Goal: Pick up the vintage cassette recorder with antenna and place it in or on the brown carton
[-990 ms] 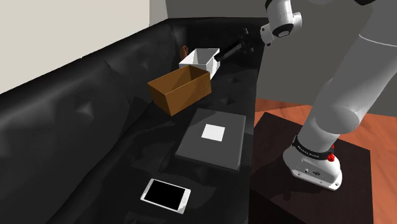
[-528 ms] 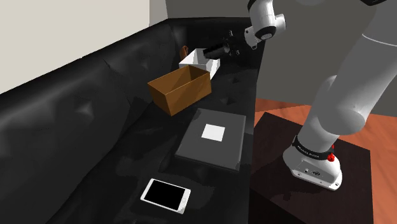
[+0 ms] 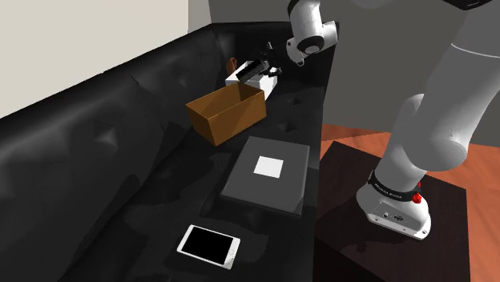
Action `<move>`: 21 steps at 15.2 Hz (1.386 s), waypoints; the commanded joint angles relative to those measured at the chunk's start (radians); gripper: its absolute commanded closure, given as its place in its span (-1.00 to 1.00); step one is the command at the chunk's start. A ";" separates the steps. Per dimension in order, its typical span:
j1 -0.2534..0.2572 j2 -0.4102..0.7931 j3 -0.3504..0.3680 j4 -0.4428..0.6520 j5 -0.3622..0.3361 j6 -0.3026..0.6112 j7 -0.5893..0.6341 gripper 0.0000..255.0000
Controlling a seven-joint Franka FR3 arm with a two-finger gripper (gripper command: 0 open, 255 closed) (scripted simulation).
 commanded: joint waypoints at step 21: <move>-0.006 0.141 -0.002 -0.008 0.237 -0.088 -0.217 1.00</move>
